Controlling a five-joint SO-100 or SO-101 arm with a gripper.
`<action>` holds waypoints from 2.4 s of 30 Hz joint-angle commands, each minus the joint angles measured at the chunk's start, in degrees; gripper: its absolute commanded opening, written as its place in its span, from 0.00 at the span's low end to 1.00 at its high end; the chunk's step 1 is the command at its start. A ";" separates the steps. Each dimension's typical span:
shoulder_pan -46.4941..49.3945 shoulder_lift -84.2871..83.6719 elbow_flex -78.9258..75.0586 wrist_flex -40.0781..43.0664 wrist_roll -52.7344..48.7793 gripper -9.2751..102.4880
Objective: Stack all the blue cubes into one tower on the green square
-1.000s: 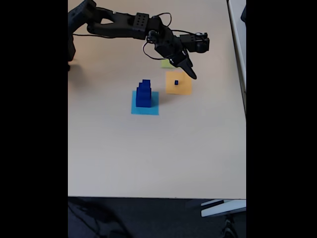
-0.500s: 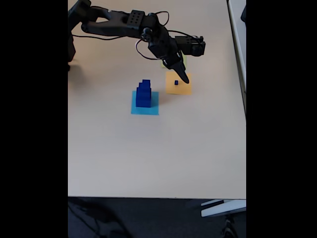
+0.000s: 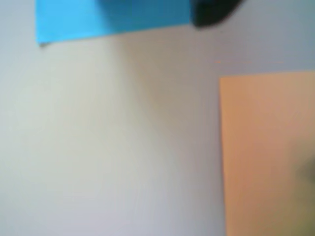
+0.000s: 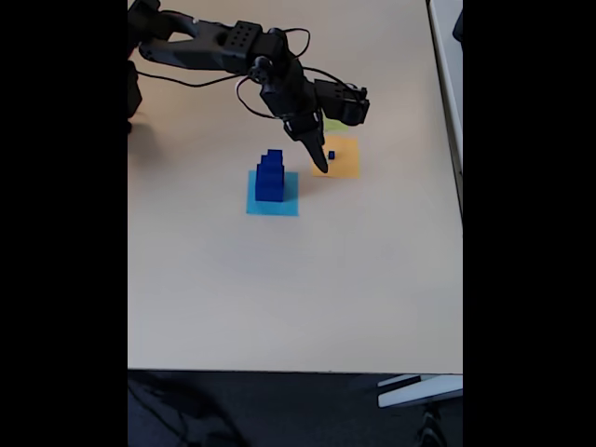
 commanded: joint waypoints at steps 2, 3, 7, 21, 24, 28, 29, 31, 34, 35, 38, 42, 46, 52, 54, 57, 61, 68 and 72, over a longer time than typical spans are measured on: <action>1.41 7.29 -0.53 2.90 -1.05 0.36; 1.58 7.56 -0.53 3.52 -1.23 0.36; 1.41 8.79 -0.79 5.80 -1.23 0.35; 0.44 10.20 -0.44 15.21 -3.34 0.34; 0.62 10.20 1.05 15.47 -4.04 0.35; 1.32 10.46 1.76 16.08 -5.01 0.35; 1.49 10.81 2.37 16.17 -5.10 0.34; 1.93 10.99 2.81 16.52 -5.62 0.34; 2.64 11.16 3.08 17.05 -6.33 0.34; 2.81 11.25 3.08 17.58 -6.33 0.33; 3.43 11.34 3.08 18.54 -6.77 0.33; 4.13 11.34 3.16 18.98 -7.56 0.33; 4.57 11.34 3.43 19.07 -8.00 0.32; 4.92 11.60 4.04 19.16 -8.17 0.29; 5.01 11.60 4.13 19.16 -8.17 0.28; 5.19 11.60 4.31 19.16 -8.00 0.25; 5.45 11.69 4.48 18.63 -8.09 0.19; 5.62 11.69 4.57 18.28 -7.91 0.10; 5.45 12.22 4.57 17.93 -7.73 0.08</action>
